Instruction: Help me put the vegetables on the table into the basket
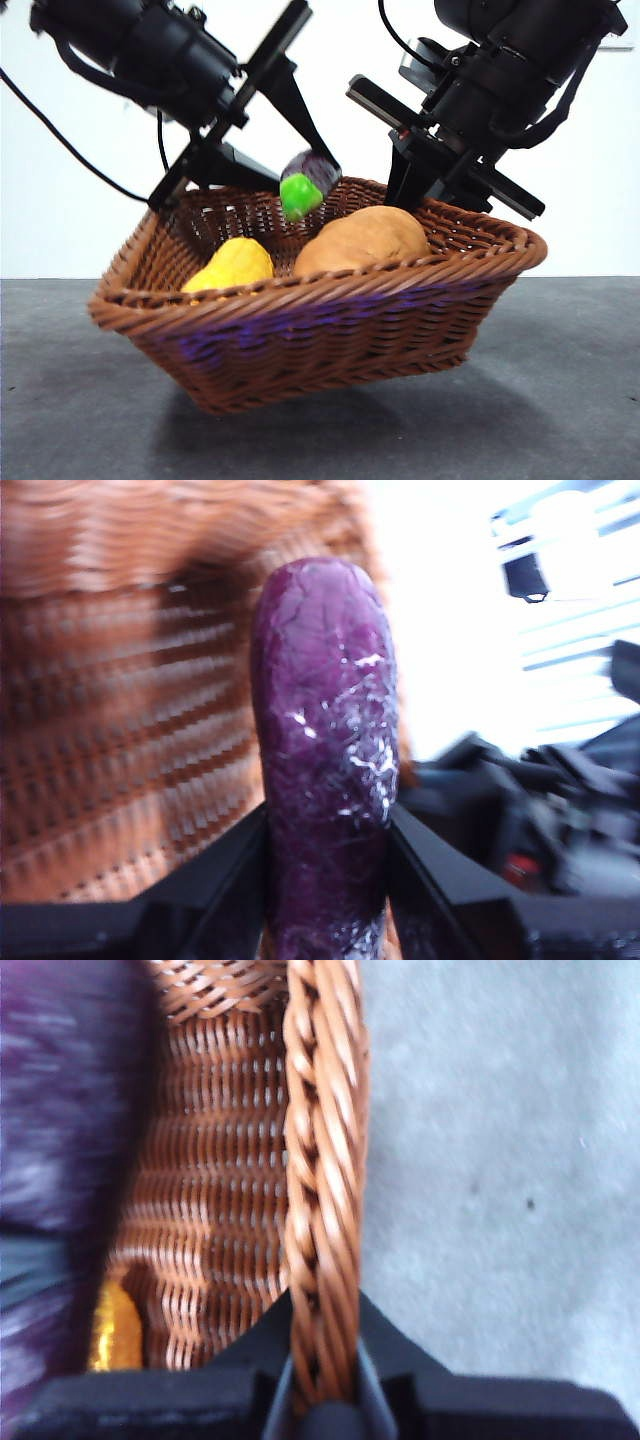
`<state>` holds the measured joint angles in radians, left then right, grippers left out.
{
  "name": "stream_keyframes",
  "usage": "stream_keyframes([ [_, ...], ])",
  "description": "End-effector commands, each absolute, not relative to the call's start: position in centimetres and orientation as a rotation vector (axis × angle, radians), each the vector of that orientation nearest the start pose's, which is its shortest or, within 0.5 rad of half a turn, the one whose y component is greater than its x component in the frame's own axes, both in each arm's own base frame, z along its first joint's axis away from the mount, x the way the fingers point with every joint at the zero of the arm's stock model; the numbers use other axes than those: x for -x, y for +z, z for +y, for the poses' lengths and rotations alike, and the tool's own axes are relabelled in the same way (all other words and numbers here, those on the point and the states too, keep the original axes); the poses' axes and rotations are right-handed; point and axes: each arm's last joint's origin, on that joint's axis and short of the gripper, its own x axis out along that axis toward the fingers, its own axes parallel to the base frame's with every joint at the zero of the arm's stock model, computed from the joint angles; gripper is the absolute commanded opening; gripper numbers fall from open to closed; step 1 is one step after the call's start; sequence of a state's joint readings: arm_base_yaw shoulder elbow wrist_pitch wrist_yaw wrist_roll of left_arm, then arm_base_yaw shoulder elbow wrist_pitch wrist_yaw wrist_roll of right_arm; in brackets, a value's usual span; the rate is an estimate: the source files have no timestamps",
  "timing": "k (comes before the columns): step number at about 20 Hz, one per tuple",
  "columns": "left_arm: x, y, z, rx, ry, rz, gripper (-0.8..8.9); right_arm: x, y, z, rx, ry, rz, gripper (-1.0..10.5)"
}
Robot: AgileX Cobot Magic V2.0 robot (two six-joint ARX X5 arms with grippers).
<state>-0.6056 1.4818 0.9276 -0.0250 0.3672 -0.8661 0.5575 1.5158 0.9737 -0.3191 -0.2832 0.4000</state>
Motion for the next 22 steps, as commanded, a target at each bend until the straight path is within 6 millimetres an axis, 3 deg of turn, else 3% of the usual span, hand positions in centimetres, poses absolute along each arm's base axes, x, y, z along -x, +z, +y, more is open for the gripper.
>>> stream_keyframes([
  [1, -25.5, 23.1, -19.0, 0.715, -0.6, 0.976, -0.05, -25.7, 21.9, 17.3, -0.242, 0.616, 1.011, -0.1],
  [3, -25.5, 23.0, -19.1, 0.715, -0.603, 0.98, 0.62, -25.7, 21.9, 17.3, -0.242, 0.617, 1.011, -0.1],
  [5, -25.5, 23.0, -19.1, 0.712, -0.619, 0.985, 4.17, -25.6, 21.8, 17.2, -0.225, 0.621, 1.018, -0.1],
  [6, -25.5, 23.1, -19.1, 0.702, -0.636, 0.986, 4.44, -25.6, 21.7, 17.2, -0.217, 0.62, 1.027, -0.1],
  [12, -25.1, 23.9, -19.0, 0.676, -0.75, 0.989, 4.44, -25.5, 21.6, 17.0, -0.182, 0.593, 1.03, -0.1],
  [16, -23.6, 26.3, -16.8, 0.602, -0.752, 0.945, 4.4, -26.2, 21.6, 15.8, -0.2, 0.556, 1.023, -0.1],
  [22, -17.9, 29.2, -12.2, 0.291, -0.802, 0.973, 4.39, -27.1, 21.6, 14.3, -0.224, 0.559, 1.016, -0.1],
])
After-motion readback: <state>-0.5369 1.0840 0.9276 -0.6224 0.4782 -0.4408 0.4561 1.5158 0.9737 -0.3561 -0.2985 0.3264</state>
